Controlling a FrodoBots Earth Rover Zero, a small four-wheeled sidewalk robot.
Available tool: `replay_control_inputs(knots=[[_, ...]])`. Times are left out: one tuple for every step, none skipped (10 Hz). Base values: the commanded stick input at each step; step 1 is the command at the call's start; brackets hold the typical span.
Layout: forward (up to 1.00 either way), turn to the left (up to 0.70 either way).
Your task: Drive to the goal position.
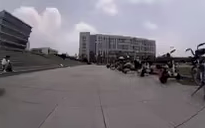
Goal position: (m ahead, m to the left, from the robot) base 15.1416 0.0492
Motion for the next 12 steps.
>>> replay_control_inputs(knots=[[0.7, 0.0], [0.7, 0.0], [0.7, 0.0], [0.7, 0.0], [0.7, 0.0], [0.7, 0.0], [0.7, 0.0], [0.7, 0.0], [0.7, 0.0], [0.7, 0.0], [0.7, 0.0], [0.7, 0.0]])
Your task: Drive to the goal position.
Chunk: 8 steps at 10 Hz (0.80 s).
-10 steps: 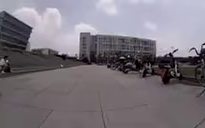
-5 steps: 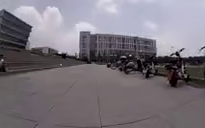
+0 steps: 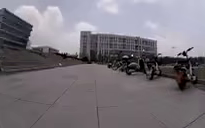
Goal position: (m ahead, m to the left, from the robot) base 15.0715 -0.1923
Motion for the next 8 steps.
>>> replay_control_inputs(knots=[[0.7, 0.0], [0.7, 0.0], [0.7, 0.0], [0.7, 0.0], [0.7, 0.0], [0.7, 0.0], [0.7, 0.0], [0.7, 0.0]])
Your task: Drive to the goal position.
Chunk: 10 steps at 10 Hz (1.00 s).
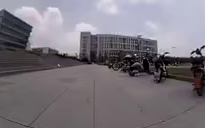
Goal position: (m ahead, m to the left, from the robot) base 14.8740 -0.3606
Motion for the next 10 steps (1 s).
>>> replay_control_inputs(knots=[[0.7, 0.0], [0.7, 0.0], [0.7, 0.0], [0.7, 0.0], [0.7, 0.0], [0.7, 0.0], [0.7, 0.0], [0.7, 0.0], [0.7, 0.0], [0.7, 0.0]])
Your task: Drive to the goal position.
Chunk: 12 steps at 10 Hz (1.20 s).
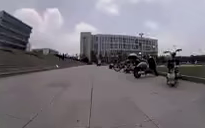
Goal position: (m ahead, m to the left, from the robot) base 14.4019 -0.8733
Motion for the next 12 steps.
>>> replay_control_inputs(knots=[[0.7, 0.0], [0.7, 0.0], [0.7, 0.0], [0.7, 0.0], [0.7, 0.0], [0.7, 0.0], [0.7, 0.0], [0.7, 0.0], [0.7, 0.0], [0.7, 0.0], [0.7, 0.0], [0.7, 0.0]])
